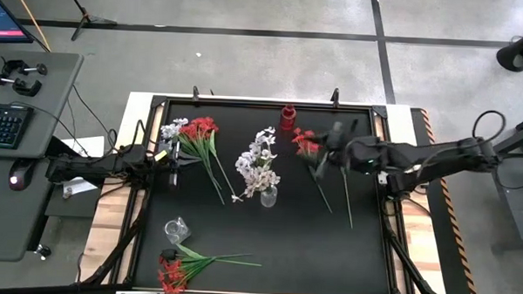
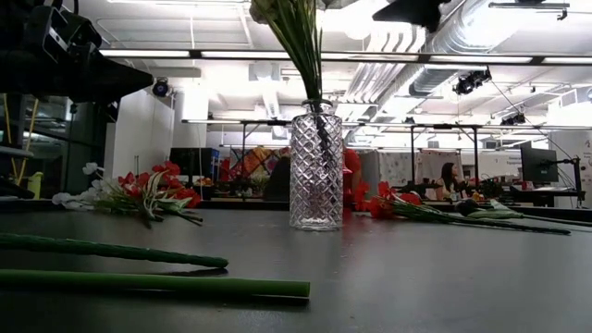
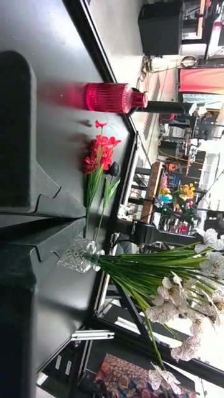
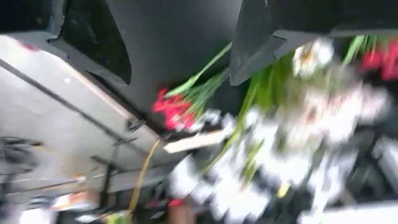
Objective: Sort flowers into vase by color
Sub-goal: Adjust the top left red flowers
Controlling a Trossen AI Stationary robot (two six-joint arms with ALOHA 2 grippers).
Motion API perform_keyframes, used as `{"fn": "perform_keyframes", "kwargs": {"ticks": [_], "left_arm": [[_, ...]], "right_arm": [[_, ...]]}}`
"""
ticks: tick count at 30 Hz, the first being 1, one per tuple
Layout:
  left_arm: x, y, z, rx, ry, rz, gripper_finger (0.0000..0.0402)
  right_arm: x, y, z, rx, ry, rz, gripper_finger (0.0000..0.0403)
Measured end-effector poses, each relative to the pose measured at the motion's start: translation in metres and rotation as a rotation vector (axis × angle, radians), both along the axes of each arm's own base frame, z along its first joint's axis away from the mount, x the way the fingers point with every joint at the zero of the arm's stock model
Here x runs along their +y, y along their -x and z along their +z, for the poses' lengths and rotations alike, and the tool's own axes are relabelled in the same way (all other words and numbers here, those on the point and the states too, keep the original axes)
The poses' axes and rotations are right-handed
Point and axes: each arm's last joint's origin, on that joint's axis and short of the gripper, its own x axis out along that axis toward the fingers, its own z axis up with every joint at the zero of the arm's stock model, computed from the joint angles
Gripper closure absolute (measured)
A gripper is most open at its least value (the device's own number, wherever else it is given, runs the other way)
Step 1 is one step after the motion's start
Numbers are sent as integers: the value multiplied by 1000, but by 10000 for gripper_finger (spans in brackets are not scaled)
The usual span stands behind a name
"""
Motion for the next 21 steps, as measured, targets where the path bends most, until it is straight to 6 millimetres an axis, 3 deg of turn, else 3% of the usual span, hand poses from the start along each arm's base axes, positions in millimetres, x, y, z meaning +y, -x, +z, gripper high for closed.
{"fn": "perform_keyframes", "kwargs": {"ticks": [8,15,21], "left_arm": [[0,0,3,-32,15,15,402],[2,7,33,-442,486,-19,402],[11,12,42,-664,693,198,402]], "right_arm": [[-4,19,16,-151,-180,-85,142],[-4,15,12,-193,-304,-156,142],[-5,7,5,-200,-351,-230,142]]}}
